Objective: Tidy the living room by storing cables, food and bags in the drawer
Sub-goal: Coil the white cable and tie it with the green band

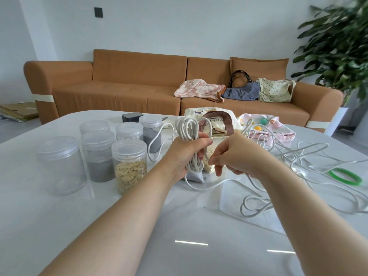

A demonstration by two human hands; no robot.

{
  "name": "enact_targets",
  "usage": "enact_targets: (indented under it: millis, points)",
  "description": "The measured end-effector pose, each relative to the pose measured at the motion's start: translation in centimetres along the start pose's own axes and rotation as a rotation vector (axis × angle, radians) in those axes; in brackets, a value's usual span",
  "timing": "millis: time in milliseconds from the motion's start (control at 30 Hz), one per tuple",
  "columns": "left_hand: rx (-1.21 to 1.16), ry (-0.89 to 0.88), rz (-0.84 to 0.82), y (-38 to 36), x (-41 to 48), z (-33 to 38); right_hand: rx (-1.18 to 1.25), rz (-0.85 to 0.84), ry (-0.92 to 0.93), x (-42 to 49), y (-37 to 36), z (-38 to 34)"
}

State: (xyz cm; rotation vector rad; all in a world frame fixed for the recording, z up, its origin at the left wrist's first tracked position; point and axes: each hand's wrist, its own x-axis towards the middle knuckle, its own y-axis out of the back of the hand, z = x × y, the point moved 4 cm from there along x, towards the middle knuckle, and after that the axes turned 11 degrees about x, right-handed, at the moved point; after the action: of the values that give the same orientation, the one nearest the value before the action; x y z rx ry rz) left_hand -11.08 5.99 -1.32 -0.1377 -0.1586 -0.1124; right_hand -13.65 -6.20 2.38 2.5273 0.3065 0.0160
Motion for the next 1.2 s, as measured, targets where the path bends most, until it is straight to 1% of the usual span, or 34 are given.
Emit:
enact_targets:
  millis: [100, 200, 300, 367, 400, 467, 533, 567, 600, 733, 867, 933, 1000, 1100, 1200]
  points:
    - [-0.032, -0.002, -0.018, 0.1, 0.1, -0.1, 0.012, -0.028, -0.006, 0.2, 0.1, 0.3]
    - [-0.057, -0.010, -0.038, 0.2, 0.3, -0.1, -0.026, -0.059, -0.045, 0.4, 0.1, 0.9]
    - [-0.041, 0.011, -0.056, 0.1, 0.2, -0.3, -0.093, -0.133, -0.071, 0.5, -0.3, 1.2]
    - [-0.014, 0.011, -0.062, 0.0, 0.2, -0.3, -0.082, -0.147, -0.087, 0.6, 0.2, 1.2]
    - [-0.006, 0.010, -0.064, 0.0, 0.3, -0.3, -0.048, -0.116, -0.090, 0.6, 0.7, 1.2]
    - [0.009, 0.022, -0.079, 0.1, 0.3, -0.3, 0.057, 0.036, -0.043, 0.8, 2.2, 1.1]
    - [0.041, 0.044, -0.139, -0.2, 0.2, -0.5, 0.194, 0.191, 0.102, 0.8, 3.5, 0.8]
    - [0.057, 0.059, -0.190, -0.5, 0.0, -0.5, 0.265, 0.230, 0.186, 0.7, 3.8, 0.5]
    - [0.071, 0.071, -0.251, -0.8, -0.1, -0.7, 0.329, 0.233, 0.254, 0.7, 3.8, 0.3]
    - [0.063, 0.106, -0.479, -2.2, -1.0, -0.6, 0.572, 0.079, 0.394, 0.8, 3.2, -0.1]
    - [-0.064, 0.147, -0.641, -2.6, -1.9, -0.2, 0.735, -0.153, 0.484, 0.9, 3.4, 0.0]
    - [-0.086, 0.168, -0.719, -2.7, -2.1, -0.2, 0.726, -0.188, 0.525, 0.8, 3.3, -0.1]
    - [-0.076, 0.189, -0.757, -3.0, -2.3, -0.2, 0.664, -0.120, 0.551, 0.7, 3.5, -0.3]
    - [0.054, 0.219, -0.716, -3.2, -2.5, -0.4, 0.479, 0.026, 0.533, 0.5, 3.6, -0.6]
    - [0.218, 0.240, -0.659, -3.4, -2.6, -0.5, 0.344, 0.052, 0.443, 0.6, 3.3, -0.3]
